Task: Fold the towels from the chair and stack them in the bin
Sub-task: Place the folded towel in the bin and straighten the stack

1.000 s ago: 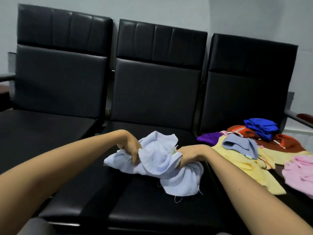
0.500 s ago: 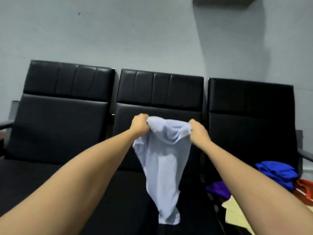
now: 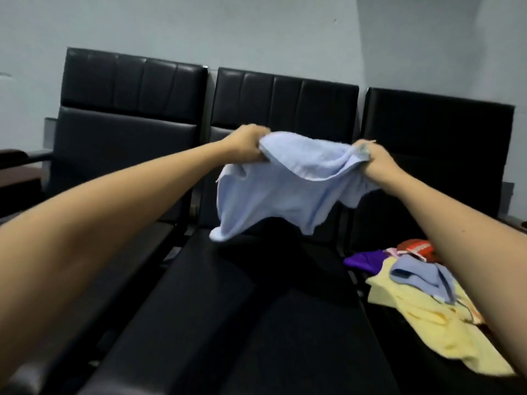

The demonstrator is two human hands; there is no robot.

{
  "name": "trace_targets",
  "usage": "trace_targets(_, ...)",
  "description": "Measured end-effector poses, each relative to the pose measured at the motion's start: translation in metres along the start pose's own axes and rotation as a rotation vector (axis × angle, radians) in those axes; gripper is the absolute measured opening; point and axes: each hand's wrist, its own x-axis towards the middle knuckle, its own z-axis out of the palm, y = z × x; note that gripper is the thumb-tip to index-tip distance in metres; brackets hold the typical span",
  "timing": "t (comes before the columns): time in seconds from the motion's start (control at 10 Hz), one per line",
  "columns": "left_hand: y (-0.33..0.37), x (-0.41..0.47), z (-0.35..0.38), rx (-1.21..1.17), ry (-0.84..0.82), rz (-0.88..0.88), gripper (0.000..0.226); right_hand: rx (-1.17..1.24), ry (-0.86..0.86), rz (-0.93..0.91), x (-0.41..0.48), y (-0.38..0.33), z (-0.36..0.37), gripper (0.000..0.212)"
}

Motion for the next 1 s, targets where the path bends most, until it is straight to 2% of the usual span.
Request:
trace_targets(0.1,-0.008,-0.034,0.019,0.048,-0.447,0.002,0.045,-0.2,-0.441,0.12,-0.037,0.018,0.014,0.014)
trace_targets(0.2,-0.011,-0.087,0.061,0.12,-0.78,-0.042,0.023,-0.191,-0.922,0.355,-0.098,0.051,0.054,0.027)
trace_targets(0.3,-0.007,-0.117,0.078,-0.019,-0.967,-0.117,0.012,0.008,-1.071,0.476,-0.124,0.069,0.071,0.03)
trace_targets(0.4,-0.005,-0.16,0.077,-0.253,-1.325,-0.287,0.032,0.186,-1.284,0.606,-0.14,0.08,0.067,0.044)
trace_targets(0.5,-0.015,-0.178,0.077,-0.394,-1.558,-0.294,0.05,0.243,-1.418,0.646,-0.142,0.083,0.058,0.071)
trace_targets(0.6,-0.028,-0.187,0.073,-0.543,-1.534,-0.372,0.062,0.302,-1.401,0.642,-0.141,0.084,0.058,0.08)
trace_targets(0.7,-0.032,-0.185,0.069,-0.552,-1.275,-0.446,0.047,0.362,-1.25,0.619,-0.137,0.081,0.065,0.073)
trace_targets(0.8,-0.046,-0.18,0.077,-0.464,-0.888,-0.573,0.016,0.414,-0.959,0.548,-0.123,0.077,0.084,0.046)
trace_targets(0.9,-0.063,-0.177,0.087,-0.471,-0.746,-0.644,0.015,0.381,-0.75,0.528,-0.11,0.081,0.104,0.029)
trace_targets(1.0,-0.09,-0.17,0.102,-0.409,-0.502,-0.69,0.017,0.273,-0.563,0.501,-0.088,0.089,0.134,0.019)
